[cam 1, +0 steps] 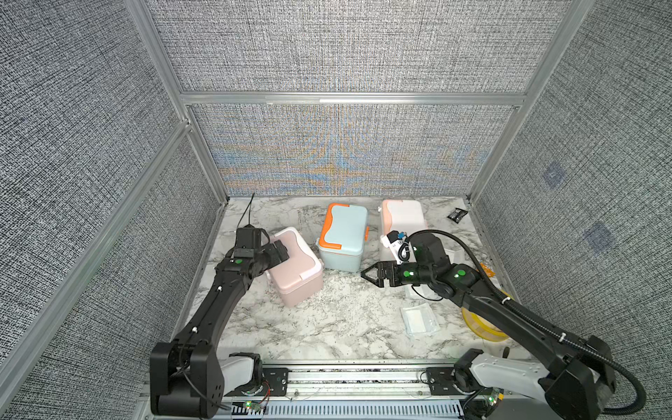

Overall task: Open first aid kits and take out gauze
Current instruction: Move the first aid kit to the center of the board, then adjust the first aid kit at the center of the board.

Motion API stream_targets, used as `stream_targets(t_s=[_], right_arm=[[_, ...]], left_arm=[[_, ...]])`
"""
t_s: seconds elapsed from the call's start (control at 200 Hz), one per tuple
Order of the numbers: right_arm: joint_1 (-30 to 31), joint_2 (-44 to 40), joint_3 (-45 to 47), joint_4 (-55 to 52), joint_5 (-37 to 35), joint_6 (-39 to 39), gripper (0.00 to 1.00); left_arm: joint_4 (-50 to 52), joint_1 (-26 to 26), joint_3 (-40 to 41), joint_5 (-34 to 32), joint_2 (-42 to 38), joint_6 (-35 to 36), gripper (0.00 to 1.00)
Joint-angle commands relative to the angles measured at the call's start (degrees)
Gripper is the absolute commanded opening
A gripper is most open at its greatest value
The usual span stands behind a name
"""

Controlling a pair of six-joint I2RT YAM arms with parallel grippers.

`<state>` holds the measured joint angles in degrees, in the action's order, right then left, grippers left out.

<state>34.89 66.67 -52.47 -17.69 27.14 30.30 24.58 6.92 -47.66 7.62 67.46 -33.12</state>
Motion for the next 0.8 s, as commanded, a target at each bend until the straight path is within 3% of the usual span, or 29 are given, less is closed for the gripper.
stream_targets(t_s=[0.0,0.18,0.25,0.475,0.64,0.736,0.796], right_arm=[[-0.01,-0.36,-0.15,0.59,-0.73,0.3,0.99],[0.0,-2.38,1.24,-0.15,-3.56,1.35,0.99],[0.08,-3.24,2.31,0.2,-4.36,2.41,0.99],[4.19,-4.92,8.03,2.73,-7.35,5.18,0.99],[9.32,-6.25,10.52,1.87,-11.87,6.22,0.99],[12.01,-7.05,10.87,0.92,-13.77,5.85,0.99],[13.11,-7.27,11.29,1.14,-14.35,5.66,0.98]], left_arm=[[3.94,0.42,2.58,3.72,-5.3,-1.7,0.96],[3.29,0.39,3.66,-2.93,-17.97,0.65,0.98],[3.68,0.32,0.97,-6.21,-18.64,1.69,0.99],[5.36,-3.22,-13.88,-6.0,-1.67,5.3,0.99],[2.92,-7.31,-21.05,2.98,13.11,7.05,0.99],[7.55,-8.73,-25.91,4.77,21.18,6.08,0.99],[9.93,-9.91,-27.62,10.41,24.75,6.31,1.0]])
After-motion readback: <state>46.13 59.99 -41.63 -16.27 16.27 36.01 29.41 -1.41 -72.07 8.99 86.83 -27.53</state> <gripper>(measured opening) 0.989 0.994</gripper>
